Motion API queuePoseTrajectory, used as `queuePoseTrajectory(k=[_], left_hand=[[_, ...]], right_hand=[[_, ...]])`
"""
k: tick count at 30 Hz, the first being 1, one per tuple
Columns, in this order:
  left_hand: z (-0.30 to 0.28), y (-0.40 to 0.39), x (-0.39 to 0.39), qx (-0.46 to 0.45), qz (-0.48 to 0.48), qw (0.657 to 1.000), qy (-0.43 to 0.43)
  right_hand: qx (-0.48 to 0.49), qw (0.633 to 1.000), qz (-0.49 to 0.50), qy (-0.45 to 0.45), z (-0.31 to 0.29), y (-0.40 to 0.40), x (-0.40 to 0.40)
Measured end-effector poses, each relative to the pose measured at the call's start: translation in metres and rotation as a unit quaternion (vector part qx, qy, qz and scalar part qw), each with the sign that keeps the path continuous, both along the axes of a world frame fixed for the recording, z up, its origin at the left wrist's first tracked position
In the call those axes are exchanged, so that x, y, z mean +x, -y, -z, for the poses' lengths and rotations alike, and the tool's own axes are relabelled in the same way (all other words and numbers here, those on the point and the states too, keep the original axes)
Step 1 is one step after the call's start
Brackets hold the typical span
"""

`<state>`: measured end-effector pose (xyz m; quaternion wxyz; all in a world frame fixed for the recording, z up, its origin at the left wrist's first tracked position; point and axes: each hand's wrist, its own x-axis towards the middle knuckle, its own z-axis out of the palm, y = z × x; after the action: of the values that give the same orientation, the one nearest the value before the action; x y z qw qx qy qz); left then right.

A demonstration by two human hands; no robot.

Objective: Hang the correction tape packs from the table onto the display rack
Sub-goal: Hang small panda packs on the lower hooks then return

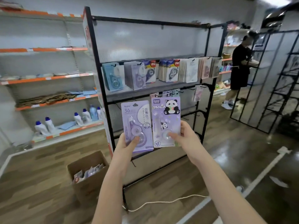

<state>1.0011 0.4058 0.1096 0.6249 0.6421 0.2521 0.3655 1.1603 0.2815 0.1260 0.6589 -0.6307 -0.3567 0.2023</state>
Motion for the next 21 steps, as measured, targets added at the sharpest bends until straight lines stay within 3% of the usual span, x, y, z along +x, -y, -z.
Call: queuePoseTrajectory(k=[12, 21], left_hand=[[-0.027, -0.112, 0.168, 0.039, -0.028, 0.999, 0.008], [-0.062, -0.194, 0.263, 0.074, -0.139, 0.986, 0.055]], right_hand=[[0.012, 0.999, -0.026, -0.025, -0.013, -0.107, 0.172], [0.009, 0.987, -0.162, 0.012, -0.033, -0.191, 0.279]])
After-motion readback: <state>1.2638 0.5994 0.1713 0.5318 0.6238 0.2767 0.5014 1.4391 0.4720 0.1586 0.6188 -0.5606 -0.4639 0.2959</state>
